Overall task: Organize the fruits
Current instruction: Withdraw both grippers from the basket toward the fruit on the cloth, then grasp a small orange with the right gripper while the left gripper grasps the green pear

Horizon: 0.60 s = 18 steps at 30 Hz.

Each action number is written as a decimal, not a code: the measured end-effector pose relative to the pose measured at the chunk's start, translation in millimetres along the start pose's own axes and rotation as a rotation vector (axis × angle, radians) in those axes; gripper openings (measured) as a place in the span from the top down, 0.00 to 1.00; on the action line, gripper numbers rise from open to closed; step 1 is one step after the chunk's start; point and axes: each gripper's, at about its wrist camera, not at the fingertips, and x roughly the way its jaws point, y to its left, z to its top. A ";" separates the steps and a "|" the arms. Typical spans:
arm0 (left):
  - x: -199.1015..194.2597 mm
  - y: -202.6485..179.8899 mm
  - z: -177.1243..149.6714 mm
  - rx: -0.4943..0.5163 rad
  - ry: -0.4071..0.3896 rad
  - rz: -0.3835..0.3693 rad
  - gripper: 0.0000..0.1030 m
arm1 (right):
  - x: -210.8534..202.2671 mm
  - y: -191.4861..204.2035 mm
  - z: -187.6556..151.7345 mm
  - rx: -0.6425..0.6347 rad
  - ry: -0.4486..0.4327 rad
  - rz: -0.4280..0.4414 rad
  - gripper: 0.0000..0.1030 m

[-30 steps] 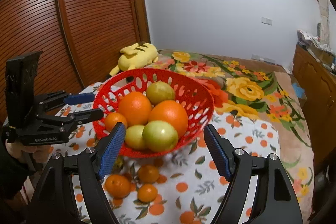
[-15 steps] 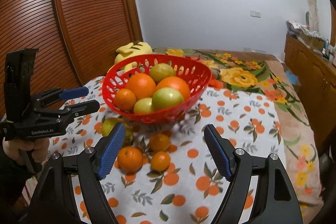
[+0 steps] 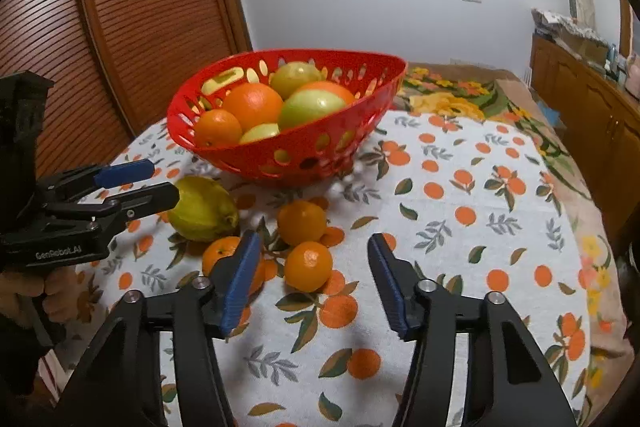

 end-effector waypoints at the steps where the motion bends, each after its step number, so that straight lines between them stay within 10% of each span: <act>1: 2.0 0.1 -0.8 -0.002 0.004 0.000 0.35 | 2.1 -0.7 -0.4 0.002 0.006 0.000 0.53; 18: 26.2 -7.0 1.1 0.001 0.066 -0.012 0.35 | 31.6 -1.3 -7.3 0.007 0.107 0.035 0.59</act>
